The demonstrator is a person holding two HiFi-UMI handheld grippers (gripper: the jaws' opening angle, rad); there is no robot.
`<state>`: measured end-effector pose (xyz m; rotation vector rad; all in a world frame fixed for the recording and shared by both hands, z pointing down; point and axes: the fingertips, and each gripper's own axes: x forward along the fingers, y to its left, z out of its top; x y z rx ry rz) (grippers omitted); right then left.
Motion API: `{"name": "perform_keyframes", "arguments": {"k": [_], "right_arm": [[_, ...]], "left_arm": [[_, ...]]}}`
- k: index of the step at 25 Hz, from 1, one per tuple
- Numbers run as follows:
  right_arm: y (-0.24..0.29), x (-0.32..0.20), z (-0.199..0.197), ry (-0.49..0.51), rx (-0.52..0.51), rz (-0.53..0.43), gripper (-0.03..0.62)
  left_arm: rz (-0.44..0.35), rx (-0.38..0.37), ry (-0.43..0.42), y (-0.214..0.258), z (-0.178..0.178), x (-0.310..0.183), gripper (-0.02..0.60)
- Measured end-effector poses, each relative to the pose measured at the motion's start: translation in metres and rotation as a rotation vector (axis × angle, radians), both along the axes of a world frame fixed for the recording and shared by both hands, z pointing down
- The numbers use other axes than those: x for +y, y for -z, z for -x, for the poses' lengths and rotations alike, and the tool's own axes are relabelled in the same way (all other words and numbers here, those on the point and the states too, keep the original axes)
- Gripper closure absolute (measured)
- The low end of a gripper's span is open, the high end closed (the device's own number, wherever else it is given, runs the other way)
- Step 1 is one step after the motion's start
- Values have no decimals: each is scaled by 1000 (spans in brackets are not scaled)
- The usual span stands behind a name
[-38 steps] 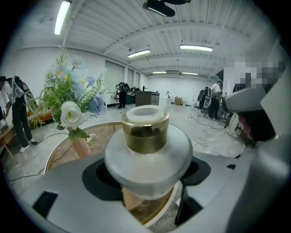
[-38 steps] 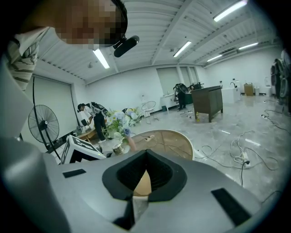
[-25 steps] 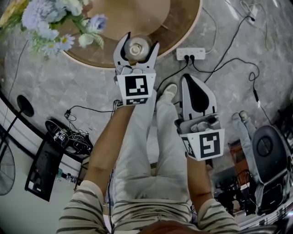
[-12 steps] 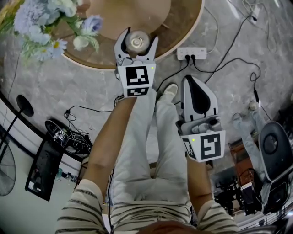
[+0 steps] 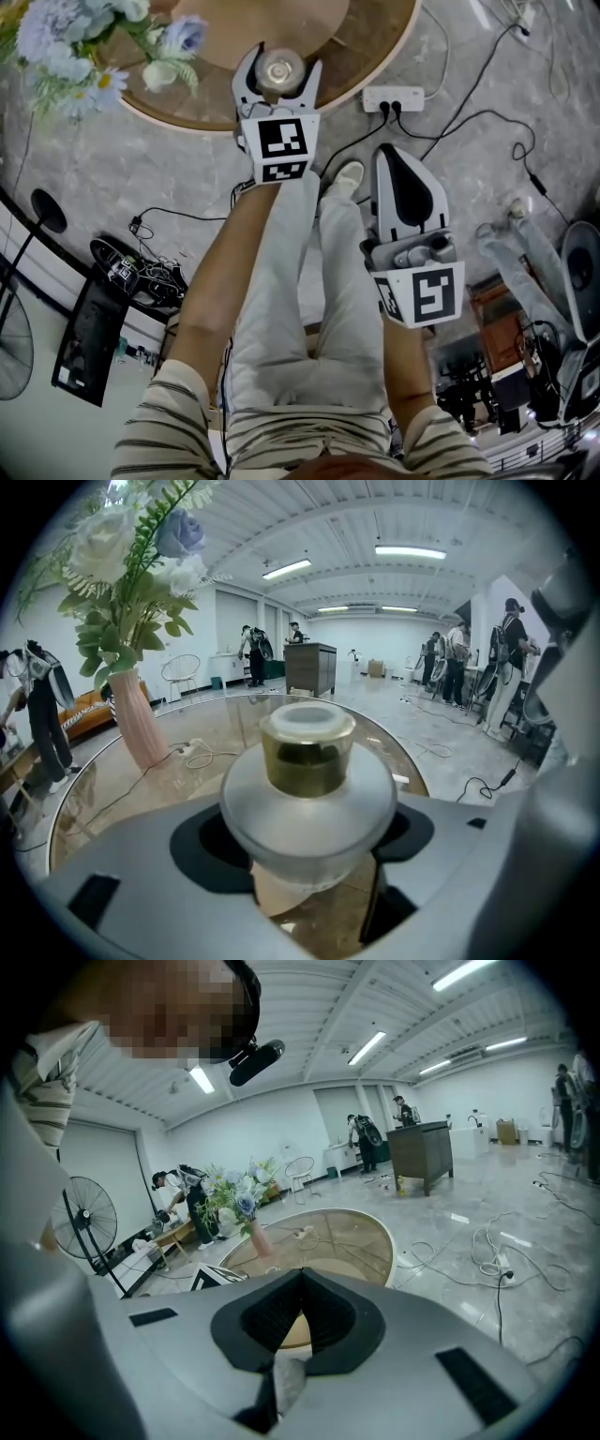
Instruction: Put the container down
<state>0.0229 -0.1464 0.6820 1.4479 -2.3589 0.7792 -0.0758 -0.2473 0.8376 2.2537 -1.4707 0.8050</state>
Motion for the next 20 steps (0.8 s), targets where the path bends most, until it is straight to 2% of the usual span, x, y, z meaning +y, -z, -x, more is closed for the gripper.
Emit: {"name": "perform_keyframes", "arguments": {"k": [11, 16, 20], "right_arm": [[15, 1, -1, 0, -9, -4, 585], [38, 3, -8, 4, 2, -24, 585], [61, 3, -9, 14, 3, -58, 585]], "left_arm": [[-12, 16, -14, 15, -2, 8, 236], [-20, 5, -3, 39, 1, 20, 218], [-54, 27, 32, 74, 8, 21, 243]]}}
